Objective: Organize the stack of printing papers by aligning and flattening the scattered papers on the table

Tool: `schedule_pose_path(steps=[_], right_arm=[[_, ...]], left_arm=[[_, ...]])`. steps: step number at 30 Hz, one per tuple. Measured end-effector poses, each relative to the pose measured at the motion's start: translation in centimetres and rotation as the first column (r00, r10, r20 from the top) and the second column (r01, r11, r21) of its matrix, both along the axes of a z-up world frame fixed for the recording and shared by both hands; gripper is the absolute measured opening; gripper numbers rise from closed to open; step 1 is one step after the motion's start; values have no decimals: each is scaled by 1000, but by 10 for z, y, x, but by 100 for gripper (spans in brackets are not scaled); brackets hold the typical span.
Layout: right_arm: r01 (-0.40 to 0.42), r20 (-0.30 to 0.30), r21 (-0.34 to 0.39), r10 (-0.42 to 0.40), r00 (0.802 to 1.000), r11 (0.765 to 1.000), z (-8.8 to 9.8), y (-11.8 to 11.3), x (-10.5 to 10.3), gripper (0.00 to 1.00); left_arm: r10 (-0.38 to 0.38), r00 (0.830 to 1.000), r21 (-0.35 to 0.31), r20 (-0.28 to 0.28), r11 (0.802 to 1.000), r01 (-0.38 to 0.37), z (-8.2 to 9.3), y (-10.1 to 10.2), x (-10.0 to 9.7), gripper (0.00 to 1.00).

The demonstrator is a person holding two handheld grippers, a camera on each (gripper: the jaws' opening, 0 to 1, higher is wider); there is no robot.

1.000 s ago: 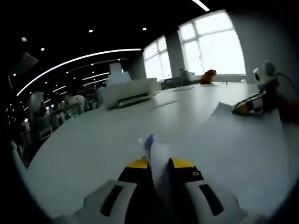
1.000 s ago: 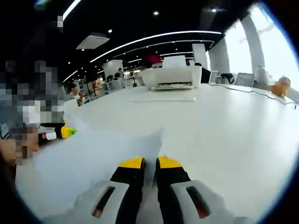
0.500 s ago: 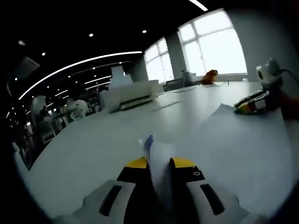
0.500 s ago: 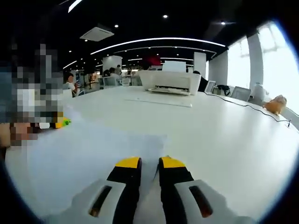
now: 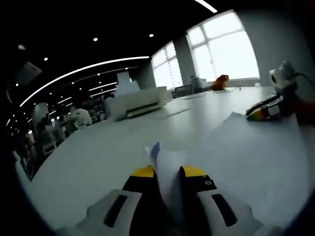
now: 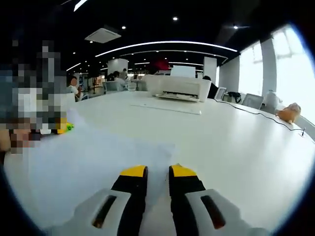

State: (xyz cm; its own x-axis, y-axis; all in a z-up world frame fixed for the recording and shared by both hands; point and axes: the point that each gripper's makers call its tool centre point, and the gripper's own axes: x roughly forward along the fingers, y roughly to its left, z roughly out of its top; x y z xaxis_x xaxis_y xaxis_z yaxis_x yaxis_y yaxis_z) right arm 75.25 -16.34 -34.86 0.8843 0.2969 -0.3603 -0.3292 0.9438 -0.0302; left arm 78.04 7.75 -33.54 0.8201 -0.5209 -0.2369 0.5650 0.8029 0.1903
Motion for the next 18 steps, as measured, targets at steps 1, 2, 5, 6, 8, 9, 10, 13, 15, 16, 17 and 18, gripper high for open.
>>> schedule_pose_path(steps=[1, 2, 5, 6, 8, 9, 10, 13, 15, 16, 17, 18], right_arm=[[-7, -3, 7, 7, 1000, 1000, 0, 2, 0, 21], [-15, -9, 20, 15, 1000, 1000, 0, 4, -2, 26], [-16, -12, 25, 17, 1000, 1000, 0, 6, -2, 29], [-17, -14, 27, 17, 1000, 999, 0, 6, -2, 29], [-14, -15, 28, 15, 1000, 999, 0, 5, -2, 30], [-13, -15, 29, 13, 1000, 999, 0, 5, -2, 31], [-9, -15, 31, 9, 1000, 999, 0, 4, -1, 32], [6, 7, 25, -7, 1000, 1000, 3, 1, 1, 43], [6, 16, 31, -6, 1000, 1000, 4, 2, 1, 46], [5, 18, 31, -6, 1000, 1000, 5, 2, 1, 47], [7, 21, 30, -7, 1000, 1000, 5, 1, 1, 48], [8, 22, 29, -8, 1000, 1000, 5, 1, 1, 49]], left_arm=[[-9, 1000, -2, 5, 1000, 9, 1, 0, 0, 23], [-19, 1000, -15, 2, 1000, 19, 1, -1, -1, 26], [-29, 999, -65, -18, 998, 28, 4, -1, 0, 33], [-31, 999, -72, -19, 997, 29, 4, -1, 0, 34], [-30, 999, -82, -19, 996, 28, 5, -2, 0, 34], [-29, 999, -87, -21, 996, 27, 5, -1, 0, 35], [-28, 999, -91, -21, 996, 26, 6, -1, 0, 36], [-24, 1000, -111, -16, 994, 23, 9, -1, 1, 40], [-23, 1000, -114, -13, 993, 21, 9, 0, 1, 42], [-26, 1000, -113, -12, 993, 25, 9, -1, 1, 44], [-30, 999, -114, -12, 993, 28, 9, -2, 1, 45], [-31, 999, -117, -11, 993, 29, 10, -2, 1, 47]])
